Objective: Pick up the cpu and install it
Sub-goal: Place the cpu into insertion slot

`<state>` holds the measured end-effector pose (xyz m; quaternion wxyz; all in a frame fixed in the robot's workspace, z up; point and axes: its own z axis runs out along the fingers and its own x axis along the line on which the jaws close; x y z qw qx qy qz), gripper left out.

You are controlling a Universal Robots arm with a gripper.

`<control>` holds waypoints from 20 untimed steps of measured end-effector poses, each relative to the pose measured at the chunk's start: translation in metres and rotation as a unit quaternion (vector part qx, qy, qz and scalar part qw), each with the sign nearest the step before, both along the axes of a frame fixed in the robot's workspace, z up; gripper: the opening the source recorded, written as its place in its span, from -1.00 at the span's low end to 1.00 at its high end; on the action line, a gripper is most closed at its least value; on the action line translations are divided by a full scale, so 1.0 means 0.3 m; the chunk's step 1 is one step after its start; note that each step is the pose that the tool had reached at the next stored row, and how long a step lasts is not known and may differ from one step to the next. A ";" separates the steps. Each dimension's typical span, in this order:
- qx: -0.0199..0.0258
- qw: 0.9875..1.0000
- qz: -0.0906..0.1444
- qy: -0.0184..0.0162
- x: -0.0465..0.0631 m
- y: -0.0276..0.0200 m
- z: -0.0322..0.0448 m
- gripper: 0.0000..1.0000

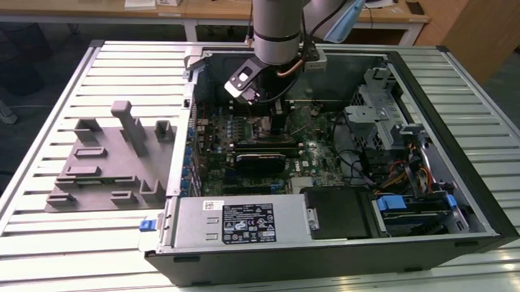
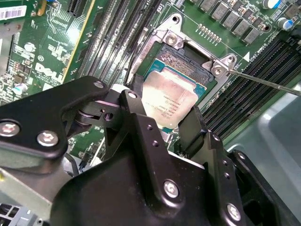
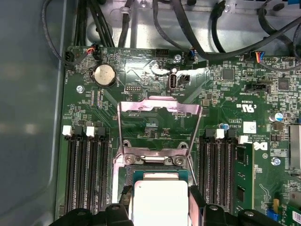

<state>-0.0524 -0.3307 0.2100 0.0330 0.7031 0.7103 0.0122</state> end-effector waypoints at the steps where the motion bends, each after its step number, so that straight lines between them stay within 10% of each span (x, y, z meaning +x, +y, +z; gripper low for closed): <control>1: 0.000 1.000 0.000 0.000 0.000 0.001 -0.003 0.09; 20: 0.000 1.000 -0.018 0.000 -0.014 0.004 -0.040 0.09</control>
